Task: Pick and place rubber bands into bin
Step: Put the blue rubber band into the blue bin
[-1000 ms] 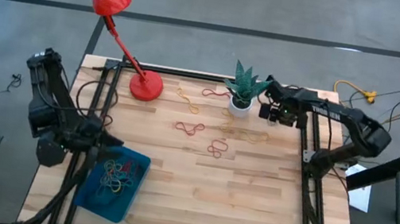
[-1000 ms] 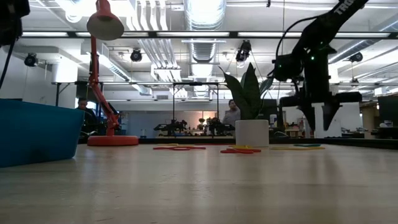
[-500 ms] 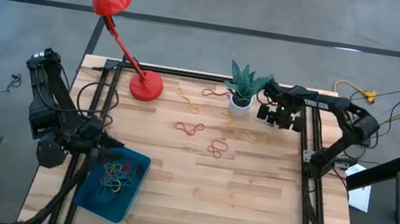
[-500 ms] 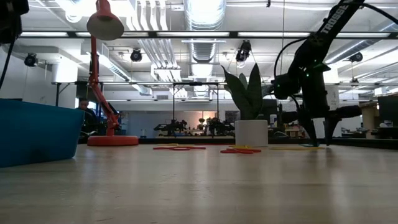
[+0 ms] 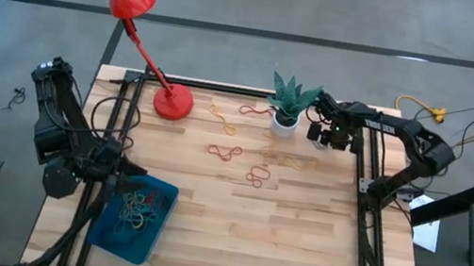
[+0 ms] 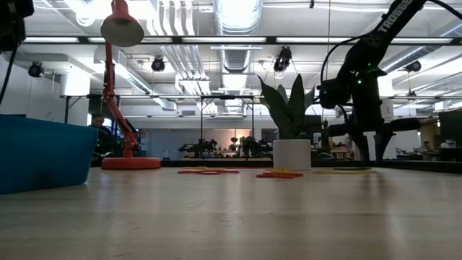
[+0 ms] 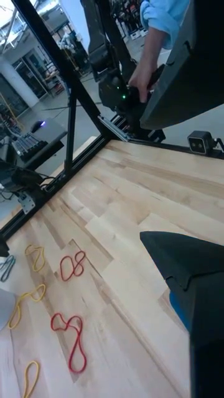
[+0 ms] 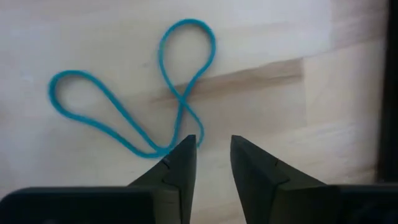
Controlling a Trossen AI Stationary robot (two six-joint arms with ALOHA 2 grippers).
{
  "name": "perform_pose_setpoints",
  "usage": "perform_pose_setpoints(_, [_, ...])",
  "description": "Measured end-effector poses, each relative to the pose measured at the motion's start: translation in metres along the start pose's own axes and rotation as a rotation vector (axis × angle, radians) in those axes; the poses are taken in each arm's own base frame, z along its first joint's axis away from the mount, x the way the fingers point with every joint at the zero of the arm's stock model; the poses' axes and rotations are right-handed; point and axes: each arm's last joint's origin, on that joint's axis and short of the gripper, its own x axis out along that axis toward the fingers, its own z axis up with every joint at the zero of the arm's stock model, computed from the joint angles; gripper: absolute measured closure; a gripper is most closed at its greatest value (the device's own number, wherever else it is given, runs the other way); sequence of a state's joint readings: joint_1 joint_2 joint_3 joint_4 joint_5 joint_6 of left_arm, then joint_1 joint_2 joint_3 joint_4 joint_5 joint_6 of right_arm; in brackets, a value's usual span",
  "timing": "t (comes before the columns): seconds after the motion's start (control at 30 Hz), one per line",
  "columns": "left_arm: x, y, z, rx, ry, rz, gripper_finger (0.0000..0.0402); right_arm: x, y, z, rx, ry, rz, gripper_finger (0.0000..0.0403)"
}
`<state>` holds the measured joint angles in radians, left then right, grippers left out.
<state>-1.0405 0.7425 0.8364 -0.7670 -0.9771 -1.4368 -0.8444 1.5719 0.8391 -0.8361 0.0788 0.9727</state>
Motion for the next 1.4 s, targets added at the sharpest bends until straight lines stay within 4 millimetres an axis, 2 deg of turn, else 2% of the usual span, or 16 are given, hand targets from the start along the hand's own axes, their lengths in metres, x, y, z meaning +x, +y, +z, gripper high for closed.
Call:
perform_pose_setpoints(0.23, [0.0, 0.0, -0.001, 0.002, 0.0, 0.002, 0.0136, -0.004, -0.003, 0.002, 0.078, -0.057, -0.015, 0.0323])
perform_pose_setpoints(0.4, [0.0, 0.0, 0.0, 0.001, 0.0, 0.002, 0.0136, -0.001, 0.004, 0.014, 0.205, -0.018, 0.154, 0.0324])
perform_pose_setpoints(0.5, [0.0, -0.001, 0.0, -0.005, -0.001, -0.002, 0.0136, -0.002, 0.006, 0.017, 0.231, -0.041, 0.189, 0.0323])
perform_pose_setpoints(0.67, [0.001, -0.001, -0.001, -0.025, -0.001, -0.001, 0.0136, 0.001, 0.001, 0.015, 0.191, -0.072, 0.123, 0.0318])
perform_pose_setpoints(0.87, [0.0, 0.0, -0.001, -0.011, 0.0, 0.004, 0.0136, 0.014, -0.008, 0.007, 0.191, -0.043, 0.065, 0.0317])
perform_pose_setpoints(1.13, [0.0, 0.001, 0.0, -0.009, 0.0, 0.005, 0.0136, 0.017, -0.01, 0.005, 0.126, -0.052, 0.064, 0.0316])
perform_pose_setpoints(1.4, [0.0, 0.001, 0.0, -0.013, 0.0, 0.006, 0.0136, 0.017, -0.009, 0.004, 0.015, -0.05, 0.074, 0.0356])
